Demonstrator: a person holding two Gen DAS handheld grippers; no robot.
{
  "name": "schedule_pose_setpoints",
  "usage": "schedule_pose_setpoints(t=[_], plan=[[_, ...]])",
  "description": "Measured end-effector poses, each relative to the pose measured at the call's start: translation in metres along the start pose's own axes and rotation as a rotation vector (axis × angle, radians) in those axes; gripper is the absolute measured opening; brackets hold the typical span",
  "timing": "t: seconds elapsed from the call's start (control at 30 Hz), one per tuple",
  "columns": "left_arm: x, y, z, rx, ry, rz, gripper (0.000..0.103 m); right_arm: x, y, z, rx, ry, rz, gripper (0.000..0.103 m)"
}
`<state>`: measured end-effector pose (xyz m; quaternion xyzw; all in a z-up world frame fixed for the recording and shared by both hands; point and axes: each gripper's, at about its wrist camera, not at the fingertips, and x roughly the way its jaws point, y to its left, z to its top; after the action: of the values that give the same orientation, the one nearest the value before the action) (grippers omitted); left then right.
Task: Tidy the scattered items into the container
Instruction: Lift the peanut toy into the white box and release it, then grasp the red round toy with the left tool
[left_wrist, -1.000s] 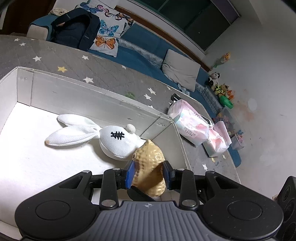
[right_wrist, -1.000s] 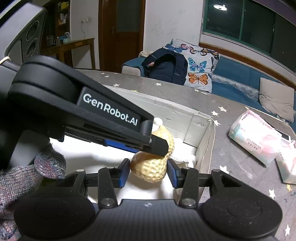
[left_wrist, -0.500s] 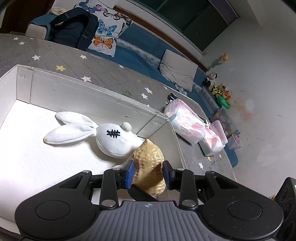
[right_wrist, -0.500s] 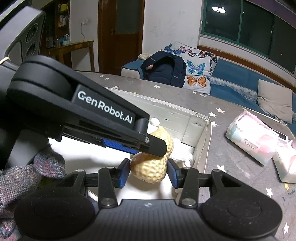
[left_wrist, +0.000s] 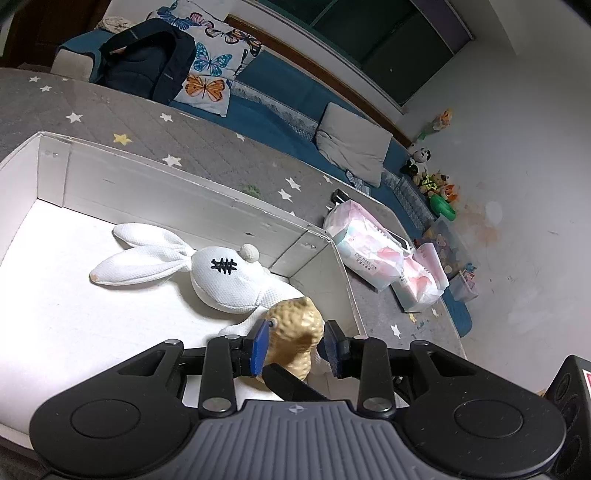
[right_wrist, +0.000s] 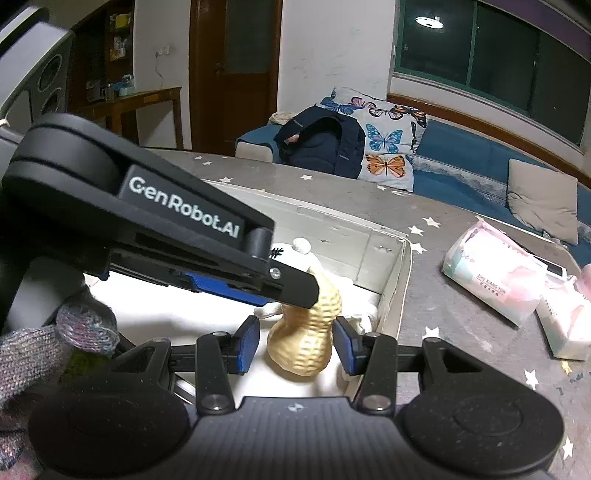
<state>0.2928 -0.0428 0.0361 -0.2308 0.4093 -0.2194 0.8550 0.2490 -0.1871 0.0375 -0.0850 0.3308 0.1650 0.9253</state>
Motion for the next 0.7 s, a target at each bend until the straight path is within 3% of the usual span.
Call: schedule_pose_setpoints(t=[0.37, 0.7], plan=[[-0.027, -0.013, -0.014, 0.06, -0.06, 0.028, 0.035, -0.033, 0.0, -0.01, 0.035, -0.065, -0.003, 0.045], [-0.069, -0.024, -0.045, 0.105, -0.117, 0.027, 0.035, -0.079, 0.005, -0.043, 0.097, -0.123, 0.015, 0.051]])
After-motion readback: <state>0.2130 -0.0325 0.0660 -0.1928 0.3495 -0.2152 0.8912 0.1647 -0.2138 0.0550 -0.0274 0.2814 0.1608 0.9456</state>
